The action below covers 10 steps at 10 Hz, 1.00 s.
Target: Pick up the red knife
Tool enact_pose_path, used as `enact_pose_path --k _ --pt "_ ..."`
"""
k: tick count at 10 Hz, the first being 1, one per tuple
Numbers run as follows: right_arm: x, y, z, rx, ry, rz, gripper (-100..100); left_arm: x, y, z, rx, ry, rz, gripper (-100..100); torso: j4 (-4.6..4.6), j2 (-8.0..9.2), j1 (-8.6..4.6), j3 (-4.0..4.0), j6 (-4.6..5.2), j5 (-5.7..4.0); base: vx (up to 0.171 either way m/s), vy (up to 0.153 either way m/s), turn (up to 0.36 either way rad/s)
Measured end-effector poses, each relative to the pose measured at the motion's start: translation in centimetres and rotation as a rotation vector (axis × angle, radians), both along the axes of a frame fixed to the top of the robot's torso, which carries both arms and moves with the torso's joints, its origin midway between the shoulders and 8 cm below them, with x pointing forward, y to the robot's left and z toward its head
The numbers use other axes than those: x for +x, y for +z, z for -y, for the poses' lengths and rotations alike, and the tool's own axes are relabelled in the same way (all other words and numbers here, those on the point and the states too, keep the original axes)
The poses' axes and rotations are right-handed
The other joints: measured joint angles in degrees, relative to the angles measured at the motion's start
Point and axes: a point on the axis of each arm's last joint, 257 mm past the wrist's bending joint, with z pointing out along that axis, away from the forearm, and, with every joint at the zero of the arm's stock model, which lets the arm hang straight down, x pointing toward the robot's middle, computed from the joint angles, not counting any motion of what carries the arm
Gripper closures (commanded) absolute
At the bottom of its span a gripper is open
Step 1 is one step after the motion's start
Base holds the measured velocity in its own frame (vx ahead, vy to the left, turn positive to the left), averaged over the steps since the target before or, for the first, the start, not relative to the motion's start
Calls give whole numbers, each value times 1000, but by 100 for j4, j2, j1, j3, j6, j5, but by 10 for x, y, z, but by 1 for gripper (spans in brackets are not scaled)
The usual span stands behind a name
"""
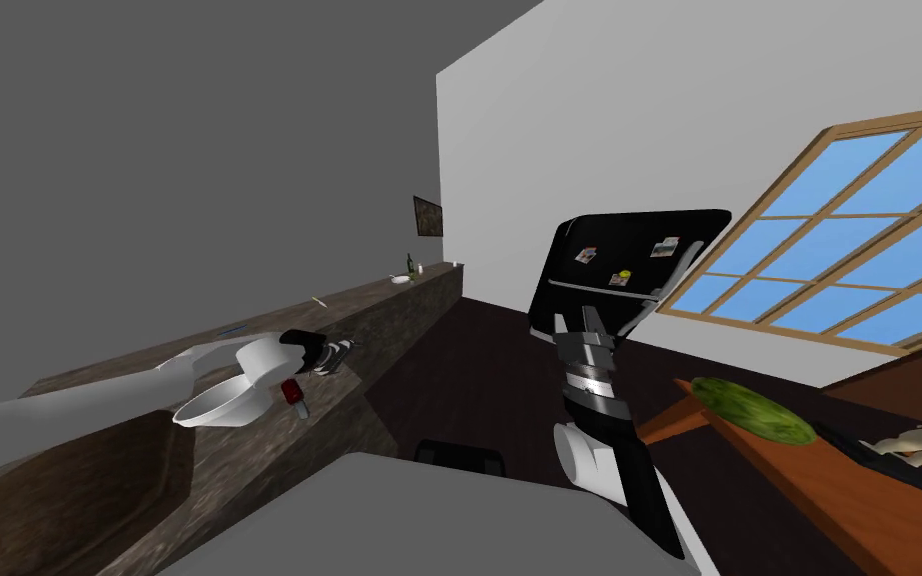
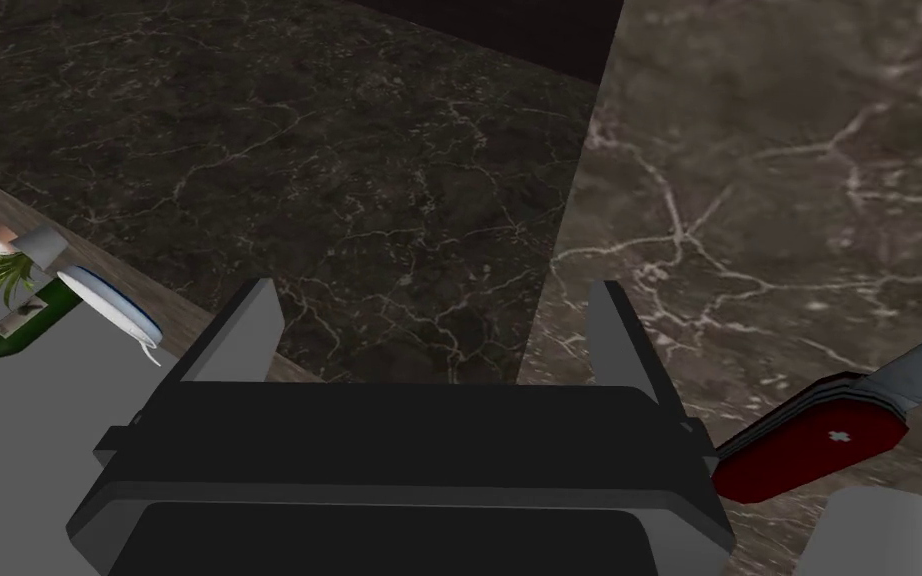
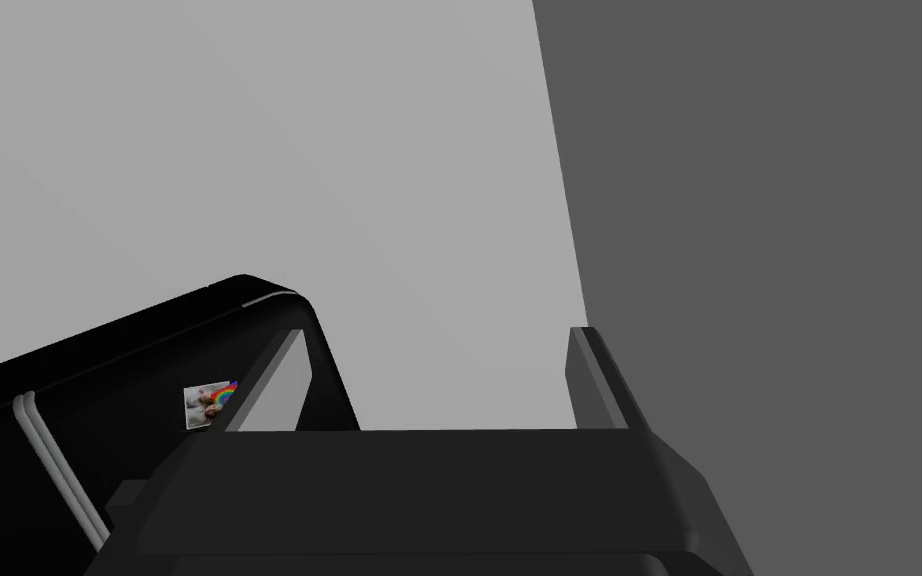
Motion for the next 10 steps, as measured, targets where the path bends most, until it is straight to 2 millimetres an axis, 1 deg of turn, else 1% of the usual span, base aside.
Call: enact_pose_path --k 1,2,3,4,5,7,8,9,10 --pt "0 0 0 0 0 0 0 -13 -9 -10 16 21 -39 -100 0 3 5 1 2 1 -55 41 -71" --pt "0 0 0 0 0 0 0 -19 -12 -17 23 37 -61 -100 1 4 7 3 -2 1 -75 47 -100" --pt "0 0 0 0 0 0 0 -30 -16 -31 35 61 -98 -100 2 11 10 6 -1 2 -119 55 -244" --pt "0 0 0 0 0 0 0 -50 -20 -46 54 89 -149 -100 5 25 12 14 1 2 -129 71 -216" --pt "0 0 0 0 0 0 0 -65 -26 -56 67 120 -193 -100 7 31 18 18 -1 4 -73 54 -40" --pt "0 0 0 0 0 0 0 -84 -34 -74 79 161 -247 -100 2 5 11 4 -2 3 -44 36 -119" --pt "0 0 0 0 0 0 0 -105 -38 -84 89 181 -290 -100 1 4 9 3 -1 2 -34 31 -60" --pt "0 0 0 0 0 0 0 -108 -40 -86 87 192 -299 -100 0 -3 7 -1 -2 2 -26 32 -135" --pt "0 0 0 0 0 0 0 -120 -45 -92 87 217 -334 -100 -1 -6 8 -3 0 2 -14 34 -181"
